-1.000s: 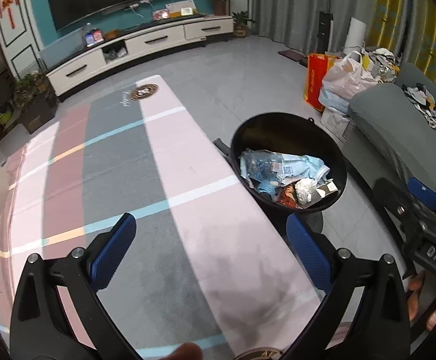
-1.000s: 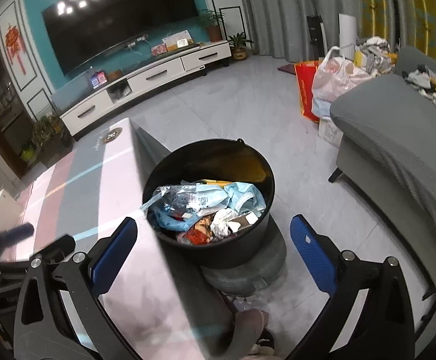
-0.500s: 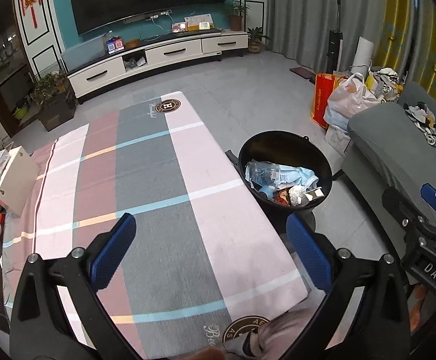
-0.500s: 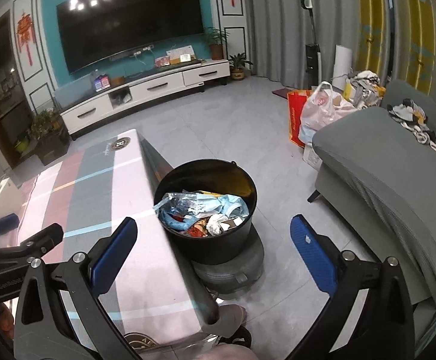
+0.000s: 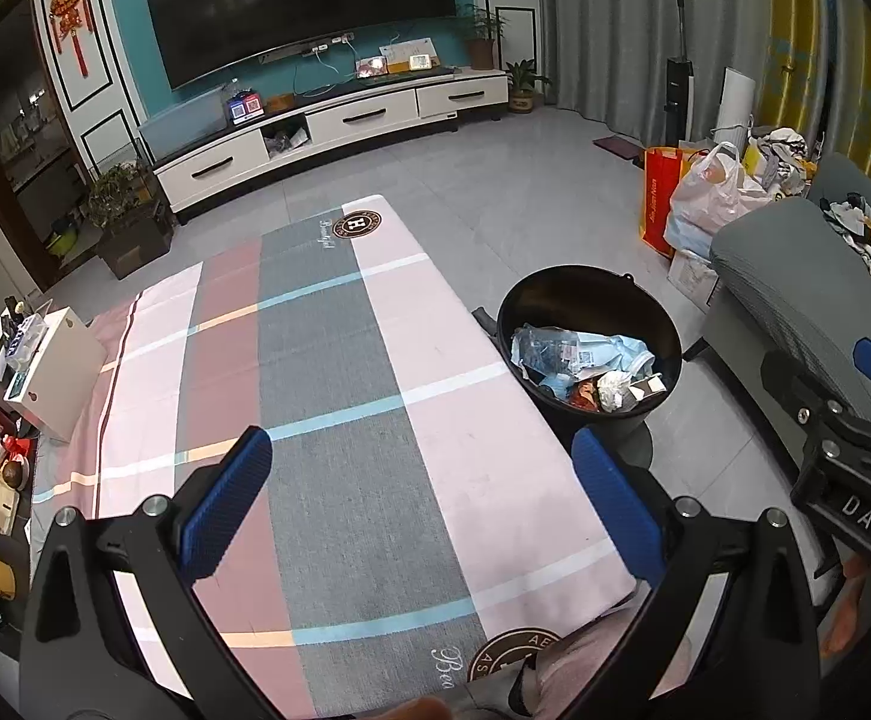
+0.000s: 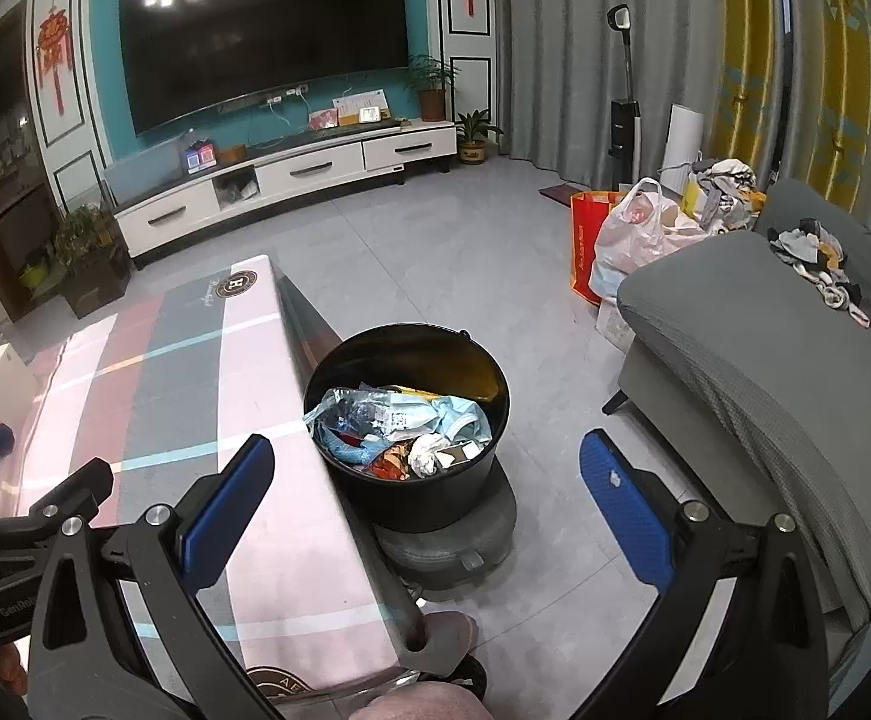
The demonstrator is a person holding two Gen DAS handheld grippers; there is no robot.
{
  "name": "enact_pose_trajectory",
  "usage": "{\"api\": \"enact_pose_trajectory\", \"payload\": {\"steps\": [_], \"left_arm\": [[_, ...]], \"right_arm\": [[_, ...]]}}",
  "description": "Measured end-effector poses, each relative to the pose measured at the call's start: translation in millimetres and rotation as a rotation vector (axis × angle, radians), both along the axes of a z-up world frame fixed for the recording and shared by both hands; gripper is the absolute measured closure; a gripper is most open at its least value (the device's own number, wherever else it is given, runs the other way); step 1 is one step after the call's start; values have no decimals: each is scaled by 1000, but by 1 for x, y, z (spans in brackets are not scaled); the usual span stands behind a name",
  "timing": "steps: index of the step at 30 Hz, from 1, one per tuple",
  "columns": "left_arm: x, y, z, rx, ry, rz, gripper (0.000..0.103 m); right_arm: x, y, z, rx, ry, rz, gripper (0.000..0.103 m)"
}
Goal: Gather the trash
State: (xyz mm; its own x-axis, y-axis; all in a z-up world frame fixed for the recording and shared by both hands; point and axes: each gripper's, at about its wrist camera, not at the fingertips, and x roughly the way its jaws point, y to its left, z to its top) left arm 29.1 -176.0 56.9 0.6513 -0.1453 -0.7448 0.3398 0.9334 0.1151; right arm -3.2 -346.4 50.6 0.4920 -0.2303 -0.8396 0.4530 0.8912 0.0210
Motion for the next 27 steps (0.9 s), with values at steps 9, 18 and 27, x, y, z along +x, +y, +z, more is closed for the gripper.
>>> {"api": "enact_pose_trajectory", "payload": {"steps": [9, 18, 27], "left_arm": [[5, 0, -5, -8, 22, 1, 3], [5, 2, -7, -18, 33, 2, 3], [5, 2, -6, -21, 33, 10, 3]], "right_arm": [[5, 0, -4, -8, 17, 2, 3], [8, 4, -5, -18, 29, 13, 3], [8, 4, -4, -20, 24, 15, 3]]}}
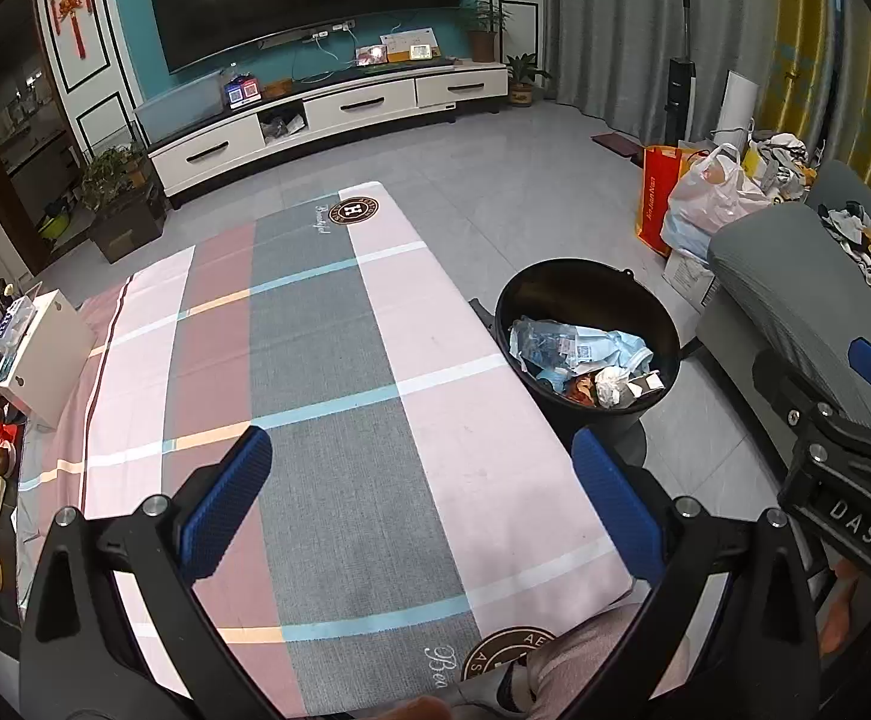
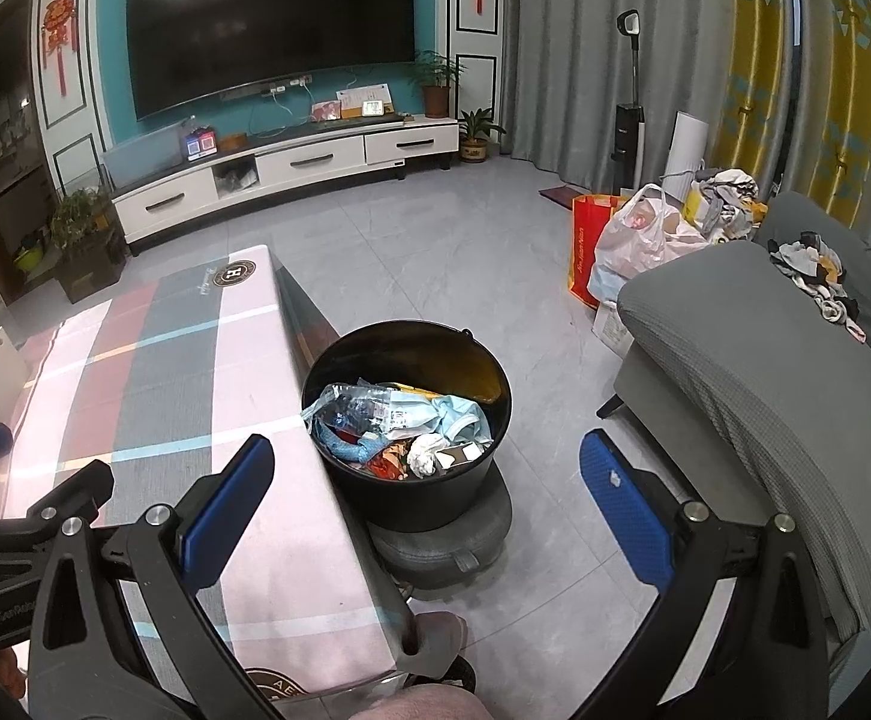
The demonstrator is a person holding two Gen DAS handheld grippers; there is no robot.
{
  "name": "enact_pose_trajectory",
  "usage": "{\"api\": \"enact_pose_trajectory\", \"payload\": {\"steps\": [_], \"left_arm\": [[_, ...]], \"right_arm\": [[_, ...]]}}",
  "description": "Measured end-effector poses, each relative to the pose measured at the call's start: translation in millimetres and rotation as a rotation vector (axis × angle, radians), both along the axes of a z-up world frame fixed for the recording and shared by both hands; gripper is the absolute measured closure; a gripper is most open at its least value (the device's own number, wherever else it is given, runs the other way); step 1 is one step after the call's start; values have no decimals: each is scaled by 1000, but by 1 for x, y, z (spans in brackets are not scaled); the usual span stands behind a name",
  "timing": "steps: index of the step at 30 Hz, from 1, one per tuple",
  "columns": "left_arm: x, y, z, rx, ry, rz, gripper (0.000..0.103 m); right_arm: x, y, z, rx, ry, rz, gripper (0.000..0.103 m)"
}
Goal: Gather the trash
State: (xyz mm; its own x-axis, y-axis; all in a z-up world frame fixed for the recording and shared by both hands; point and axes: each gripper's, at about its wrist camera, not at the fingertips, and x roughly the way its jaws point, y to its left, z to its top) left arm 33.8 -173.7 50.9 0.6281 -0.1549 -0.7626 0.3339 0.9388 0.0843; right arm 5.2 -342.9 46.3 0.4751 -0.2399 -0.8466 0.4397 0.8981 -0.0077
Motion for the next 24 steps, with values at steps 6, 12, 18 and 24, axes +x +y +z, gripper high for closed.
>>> {"api": "enact_pose_trajectory", "payload": {"steps": [6, 12, 18, 24], "left_arm": [[0, -1, 0, -1, -1, -7, 3], [-1, 0, 0, -4, 1, -5, 3], [-1, 0, -1, -4, 3, -7, 3], [-1, 1, -2, -3, 4, -3, 3]], "right_arm": [[0, -1, 1, -1, 0, -4, 3], [0, -2, 1, -2, -2, -4, 3], [0, -1, 1, -2, -1, -4, 3], [0, -1, 1, -3, -1, -5, 3]]}}
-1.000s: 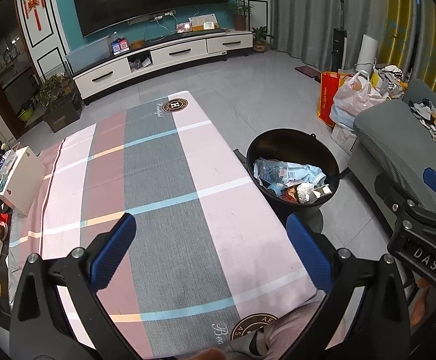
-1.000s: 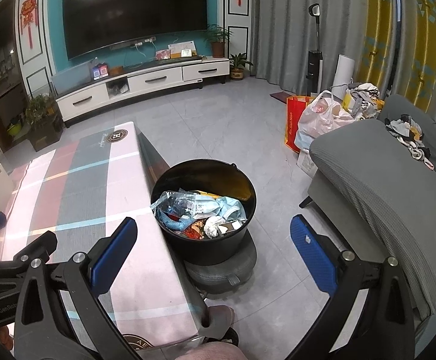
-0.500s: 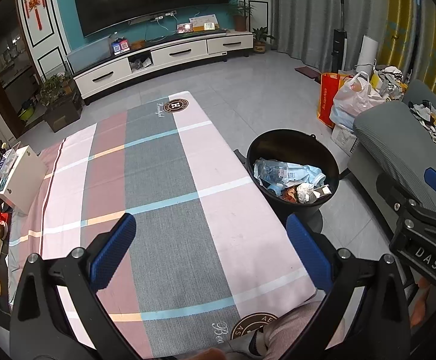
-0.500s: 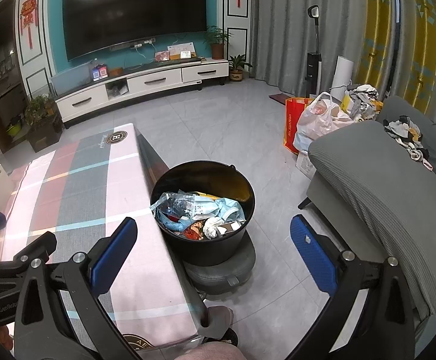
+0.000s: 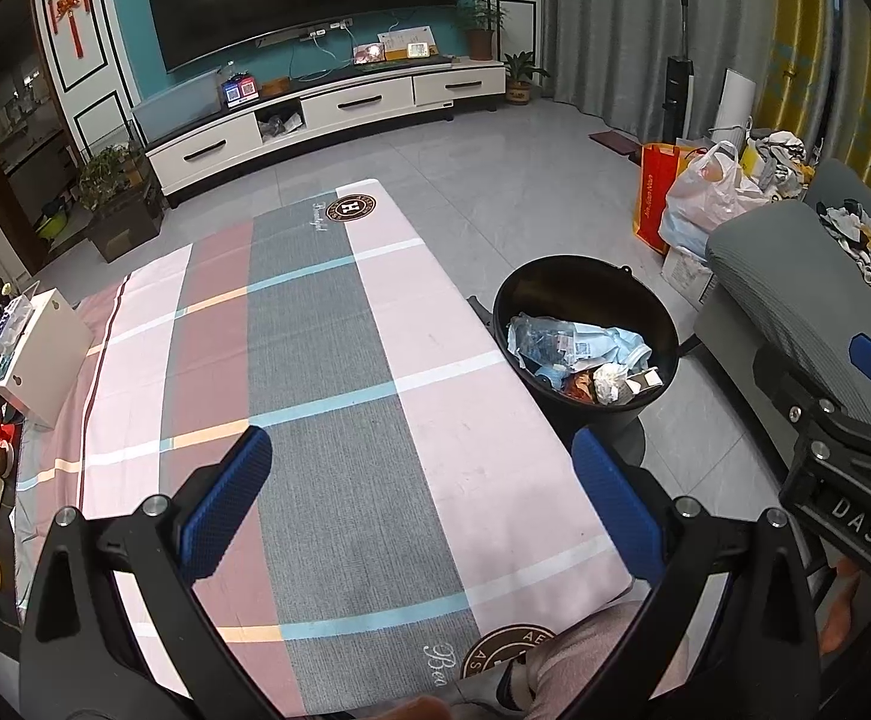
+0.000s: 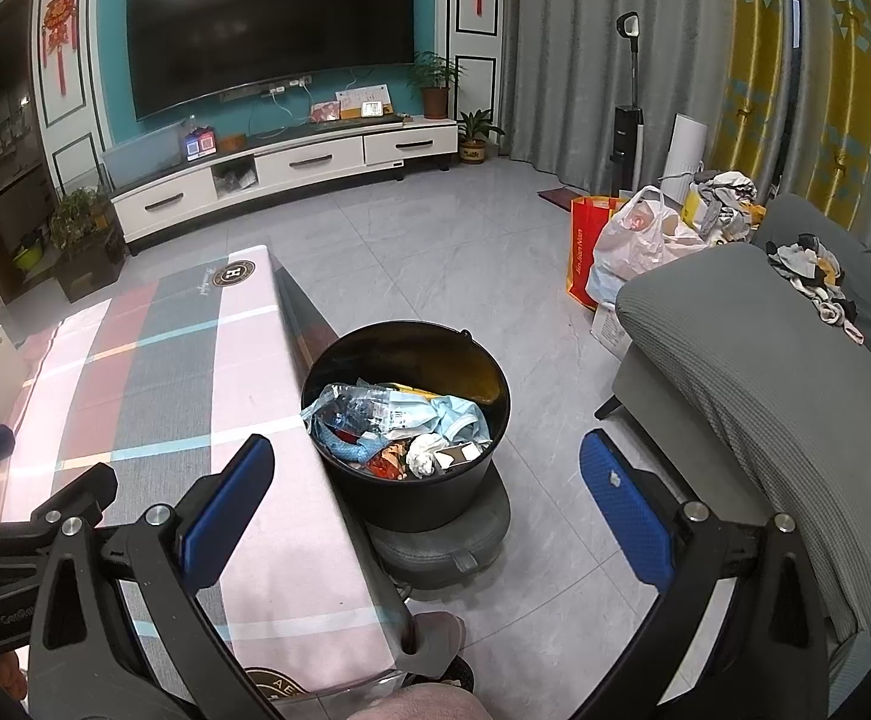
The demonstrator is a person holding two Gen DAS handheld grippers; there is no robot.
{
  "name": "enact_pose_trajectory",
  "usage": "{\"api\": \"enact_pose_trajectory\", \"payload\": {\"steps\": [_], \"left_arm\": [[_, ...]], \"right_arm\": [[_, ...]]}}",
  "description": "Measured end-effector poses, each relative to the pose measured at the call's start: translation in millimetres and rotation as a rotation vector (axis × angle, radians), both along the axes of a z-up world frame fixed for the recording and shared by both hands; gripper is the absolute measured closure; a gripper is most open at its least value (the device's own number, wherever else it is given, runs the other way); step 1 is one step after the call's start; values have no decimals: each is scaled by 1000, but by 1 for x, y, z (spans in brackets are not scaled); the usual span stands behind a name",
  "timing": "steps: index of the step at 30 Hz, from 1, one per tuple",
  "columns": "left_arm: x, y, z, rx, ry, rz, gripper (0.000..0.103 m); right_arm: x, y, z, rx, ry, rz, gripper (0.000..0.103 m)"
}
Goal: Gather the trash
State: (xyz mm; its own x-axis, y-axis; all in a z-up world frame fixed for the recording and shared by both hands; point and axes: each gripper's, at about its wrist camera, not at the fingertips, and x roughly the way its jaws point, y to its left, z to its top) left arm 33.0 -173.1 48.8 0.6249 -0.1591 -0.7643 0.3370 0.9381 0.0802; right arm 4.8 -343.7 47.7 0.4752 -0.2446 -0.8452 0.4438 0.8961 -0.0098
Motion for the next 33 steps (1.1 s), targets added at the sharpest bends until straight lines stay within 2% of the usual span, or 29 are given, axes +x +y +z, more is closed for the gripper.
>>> {"api": "enact_pose_trajectory", "payload": {"steps": [33], "left_arm": [[-1, -3, -3, 13, -2, -13, 3]], "right_arm": [[-3, -2, 1, -6, 2, 2, 3]]}}
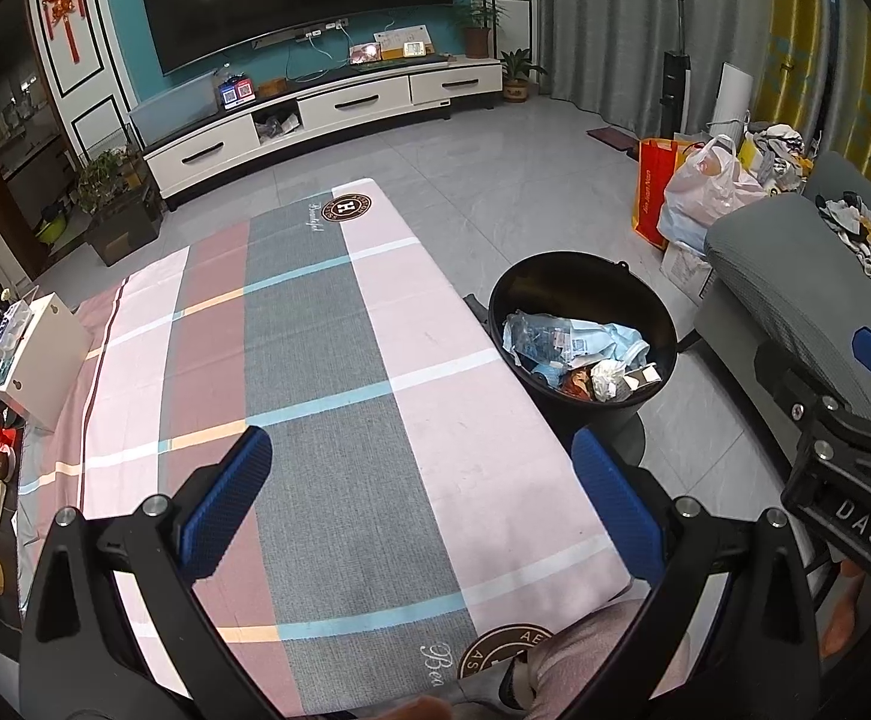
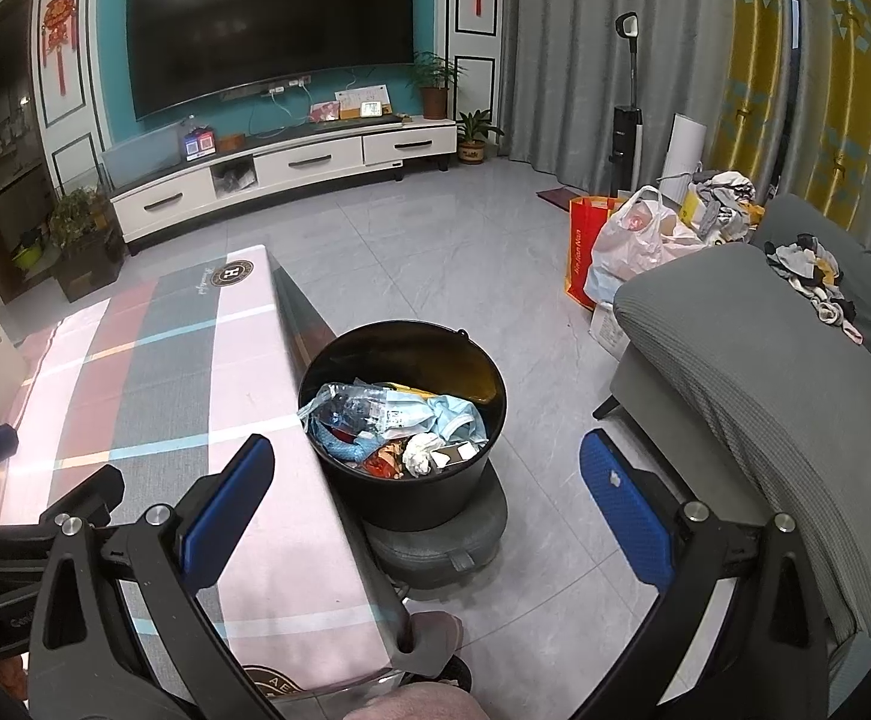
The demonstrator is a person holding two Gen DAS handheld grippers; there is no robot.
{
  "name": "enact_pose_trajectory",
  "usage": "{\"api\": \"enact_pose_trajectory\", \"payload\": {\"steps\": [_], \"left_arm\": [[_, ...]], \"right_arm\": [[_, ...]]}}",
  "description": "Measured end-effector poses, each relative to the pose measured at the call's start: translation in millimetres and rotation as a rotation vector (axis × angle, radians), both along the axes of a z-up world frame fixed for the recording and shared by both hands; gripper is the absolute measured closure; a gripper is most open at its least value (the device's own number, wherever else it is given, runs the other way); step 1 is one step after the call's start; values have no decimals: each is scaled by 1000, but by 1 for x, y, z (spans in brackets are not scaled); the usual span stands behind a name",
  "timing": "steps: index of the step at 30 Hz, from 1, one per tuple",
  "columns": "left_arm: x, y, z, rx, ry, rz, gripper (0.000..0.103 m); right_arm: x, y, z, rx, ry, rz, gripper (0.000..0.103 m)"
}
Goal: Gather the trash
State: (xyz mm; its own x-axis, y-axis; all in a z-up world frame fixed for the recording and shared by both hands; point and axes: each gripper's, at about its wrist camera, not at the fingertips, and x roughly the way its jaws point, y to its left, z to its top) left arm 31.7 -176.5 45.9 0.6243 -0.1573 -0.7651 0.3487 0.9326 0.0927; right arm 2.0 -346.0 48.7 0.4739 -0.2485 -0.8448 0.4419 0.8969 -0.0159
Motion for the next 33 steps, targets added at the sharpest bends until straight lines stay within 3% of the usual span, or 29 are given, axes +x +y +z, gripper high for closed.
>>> {"api": "enact_pose_trajectory", "payload": {"steps": [33], "left_arm": [[1, -1, -2, 1, -9, 17, 3]], "right_arm": [[-1, -2, 1, -9, 7, -8, 3]]}}
